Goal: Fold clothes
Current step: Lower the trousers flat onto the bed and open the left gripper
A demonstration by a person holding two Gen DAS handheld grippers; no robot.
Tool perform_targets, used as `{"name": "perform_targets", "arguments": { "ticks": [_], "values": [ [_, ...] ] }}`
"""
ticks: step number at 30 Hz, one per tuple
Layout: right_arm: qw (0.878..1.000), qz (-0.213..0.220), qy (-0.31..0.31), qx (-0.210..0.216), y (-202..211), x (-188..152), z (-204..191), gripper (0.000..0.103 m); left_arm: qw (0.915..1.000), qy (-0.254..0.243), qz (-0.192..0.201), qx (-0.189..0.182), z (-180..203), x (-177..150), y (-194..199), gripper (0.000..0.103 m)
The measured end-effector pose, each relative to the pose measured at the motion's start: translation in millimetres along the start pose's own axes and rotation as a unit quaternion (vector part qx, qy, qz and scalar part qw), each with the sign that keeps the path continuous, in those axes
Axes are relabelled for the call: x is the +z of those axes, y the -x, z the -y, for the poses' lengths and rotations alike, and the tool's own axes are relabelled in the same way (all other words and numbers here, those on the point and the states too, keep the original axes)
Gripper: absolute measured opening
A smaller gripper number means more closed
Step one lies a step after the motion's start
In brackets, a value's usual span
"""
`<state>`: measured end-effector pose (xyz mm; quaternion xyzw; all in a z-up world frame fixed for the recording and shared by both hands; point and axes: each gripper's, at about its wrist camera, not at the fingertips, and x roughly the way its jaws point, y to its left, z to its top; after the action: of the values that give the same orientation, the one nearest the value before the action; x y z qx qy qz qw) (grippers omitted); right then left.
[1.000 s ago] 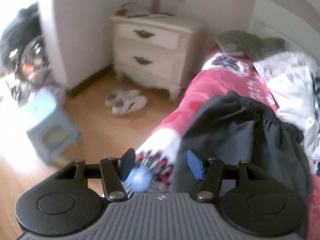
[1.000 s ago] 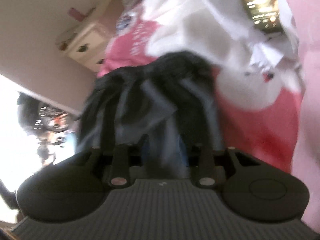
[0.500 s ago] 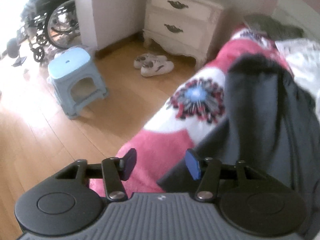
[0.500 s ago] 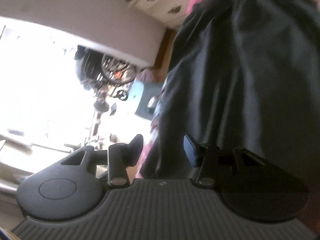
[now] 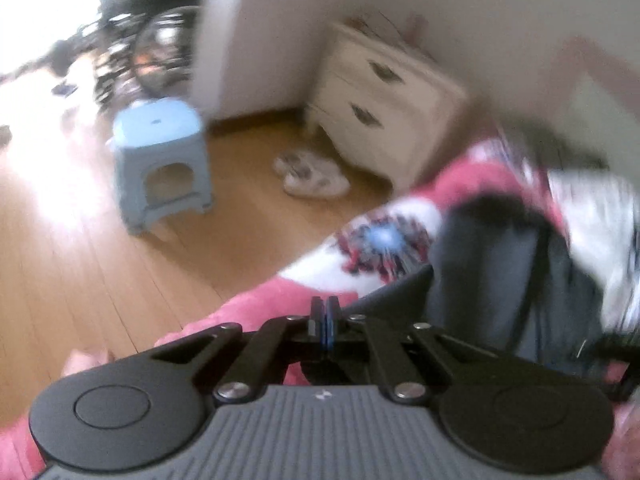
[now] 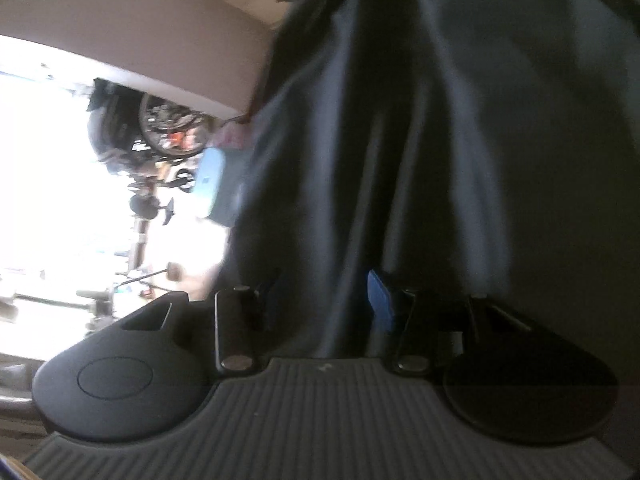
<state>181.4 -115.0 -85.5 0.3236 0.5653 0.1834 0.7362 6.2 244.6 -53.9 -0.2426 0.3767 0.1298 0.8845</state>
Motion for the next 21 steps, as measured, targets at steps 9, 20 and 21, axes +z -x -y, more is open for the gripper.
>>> {"name": "perform_targets", "arguments": {
  "ticks": [9,20,21],
  "values": [
    [1.0,0.009,-0.017,-0.015,-3.6,-5.6,24.4,0.044,0.9901,0.138,0.014,0.02,-35.8,1.0,0.7,0.001],
    [1.0,0.01,0.008,-0.016,-5.3,-7.4,29.7,0.044,0.9862,0.138,-0.052,0.075,-51.6,-4.7,-41.5,0.011],
    [1.0,0.01,0.01,-0.016,-5.3,-6.9,30.8,0.044,0.9855,0.142,-0.05,0.078,-53.4,-5.3,-39.4,0.016]
  ]
}}
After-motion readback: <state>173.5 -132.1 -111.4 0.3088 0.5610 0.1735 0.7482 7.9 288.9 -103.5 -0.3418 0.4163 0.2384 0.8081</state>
